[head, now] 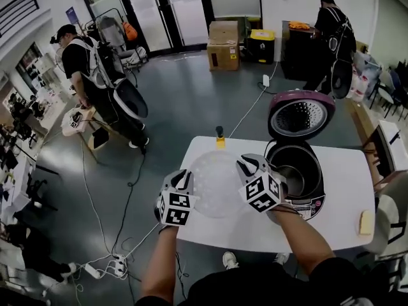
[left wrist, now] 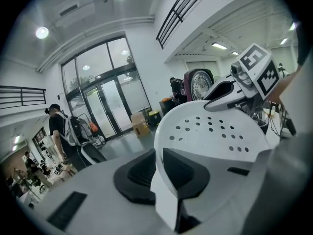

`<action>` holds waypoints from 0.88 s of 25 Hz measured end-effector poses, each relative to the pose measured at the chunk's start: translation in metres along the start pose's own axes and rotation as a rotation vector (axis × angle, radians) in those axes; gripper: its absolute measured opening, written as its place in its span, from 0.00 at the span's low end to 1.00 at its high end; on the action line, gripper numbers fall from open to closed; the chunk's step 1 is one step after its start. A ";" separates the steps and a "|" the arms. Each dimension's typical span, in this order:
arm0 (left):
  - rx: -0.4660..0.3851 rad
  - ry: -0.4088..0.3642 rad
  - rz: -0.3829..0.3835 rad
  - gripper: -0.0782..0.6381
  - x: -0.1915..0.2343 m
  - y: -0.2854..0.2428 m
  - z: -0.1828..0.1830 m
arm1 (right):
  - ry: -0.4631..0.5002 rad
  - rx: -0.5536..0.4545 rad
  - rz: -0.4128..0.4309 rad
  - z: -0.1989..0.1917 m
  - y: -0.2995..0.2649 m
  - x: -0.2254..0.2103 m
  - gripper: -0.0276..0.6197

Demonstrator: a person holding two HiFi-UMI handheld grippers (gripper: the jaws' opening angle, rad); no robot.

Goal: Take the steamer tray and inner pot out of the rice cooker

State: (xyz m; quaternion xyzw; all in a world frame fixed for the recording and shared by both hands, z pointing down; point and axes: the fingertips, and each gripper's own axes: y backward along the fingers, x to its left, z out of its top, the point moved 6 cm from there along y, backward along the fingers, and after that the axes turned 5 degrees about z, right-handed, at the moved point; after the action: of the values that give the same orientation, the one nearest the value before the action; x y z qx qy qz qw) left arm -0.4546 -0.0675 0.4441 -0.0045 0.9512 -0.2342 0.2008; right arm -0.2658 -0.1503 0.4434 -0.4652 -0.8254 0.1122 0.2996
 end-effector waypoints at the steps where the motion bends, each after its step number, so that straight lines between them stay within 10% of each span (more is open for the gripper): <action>1: 0.010 0.008 0.004 0.18 0.006 0.000 -0.011 | -0.002 0.006 0.013 0.001 -0.009 0.009 0.14; 22: 0.277 0.190 -0.047 0.17 0.006 -0.073 -0.211 | -0.093 0.230 0.228 -0.093 -0.156 0.129 0.14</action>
State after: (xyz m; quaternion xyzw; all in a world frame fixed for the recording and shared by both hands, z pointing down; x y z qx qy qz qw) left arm -0.5475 -0.0396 0.6453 0.0230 0.9243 -0.3669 0.1029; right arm -0.3690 -0.1360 0.6404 -0.5131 -0.7619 0.2606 0.2974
